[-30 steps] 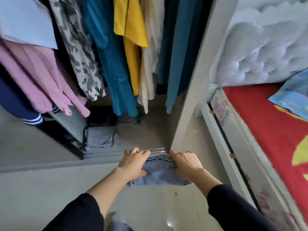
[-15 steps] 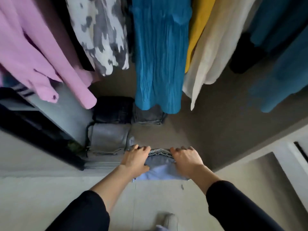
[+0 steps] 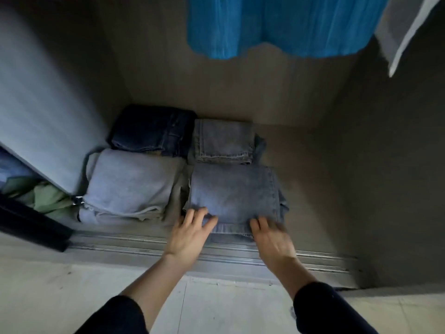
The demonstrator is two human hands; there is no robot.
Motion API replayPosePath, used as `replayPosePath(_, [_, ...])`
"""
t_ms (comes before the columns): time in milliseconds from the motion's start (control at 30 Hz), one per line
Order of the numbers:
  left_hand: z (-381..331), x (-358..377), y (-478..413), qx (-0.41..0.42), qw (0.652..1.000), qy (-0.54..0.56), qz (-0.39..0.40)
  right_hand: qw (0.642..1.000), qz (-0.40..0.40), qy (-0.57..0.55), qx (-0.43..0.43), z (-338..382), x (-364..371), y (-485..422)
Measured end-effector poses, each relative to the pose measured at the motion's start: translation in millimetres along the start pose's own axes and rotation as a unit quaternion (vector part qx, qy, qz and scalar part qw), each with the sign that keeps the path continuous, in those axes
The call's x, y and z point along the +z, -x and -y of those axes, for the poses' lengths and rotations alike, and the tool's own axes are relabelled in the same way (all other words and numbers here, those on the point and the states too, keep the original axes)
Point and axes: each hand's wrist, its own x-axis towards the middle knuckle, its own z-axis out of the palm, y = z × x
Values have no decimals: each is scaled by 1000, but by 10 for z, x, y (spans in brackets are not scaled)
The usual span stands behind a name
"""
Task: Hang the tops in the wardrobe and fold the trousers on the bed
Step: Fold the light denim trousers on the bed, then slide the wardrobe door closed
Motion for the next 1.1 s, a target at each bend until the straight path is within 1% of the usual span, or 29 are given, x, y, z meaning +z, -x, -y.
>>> replayPosePath(33, [-20,43,15,2,1000,7,2,999,26,-28,15,11,56,10])
replayPosePath(133, [-9,1,-113,7,1000,14,1,994,66,-81,37,-29,90,-80])
replayPosePath(200, [26,-23,-218,-12,1000,23,11,985,82,-146,51,-75,45,-199])
replayPosePath(267, [52,-90,-263,-49,997,41,36,972,110,-201,56,-90,-52,-272])
replayPosePath(333, [53,-276,-228,-84,986,105,96,969,141,-197,57,-72,-203,-251])
replayPosePath(400, [81,-626,-142,-119,970,155,142,971,138,-187,51,-10,-513,-146])
replayPosePath(433, [104,-841,-105,-134,966,167,142,971,134,-192,41,35,-708,-70])
replayPosePath(533, [223,-1693,-10,-160,965,170,121,970,126,-210,12,177,-1527,201])
replayPosePath(633, [406,-2704,106,-187,960,168,123,970,115,-214,-21,333,-2566,511])
replayPosePath(767, [663,-4255,308,-242,941,207,112,968,106,-220,-56,556,-4093,957])
replayPosePath(900, [924,-5535,525,-286,930,219,80,966,88,-230,-84,799,-5374,1341])
replayPosePath(1000, [1129,-6238,678,-308,919,242,41,966,66,-231,-92,1019,-6057,1550])
replayPosePath(1100, [1373,-6730,859,-313,915,253,-12,968,39,-225,-105,1267,-6566,1667])
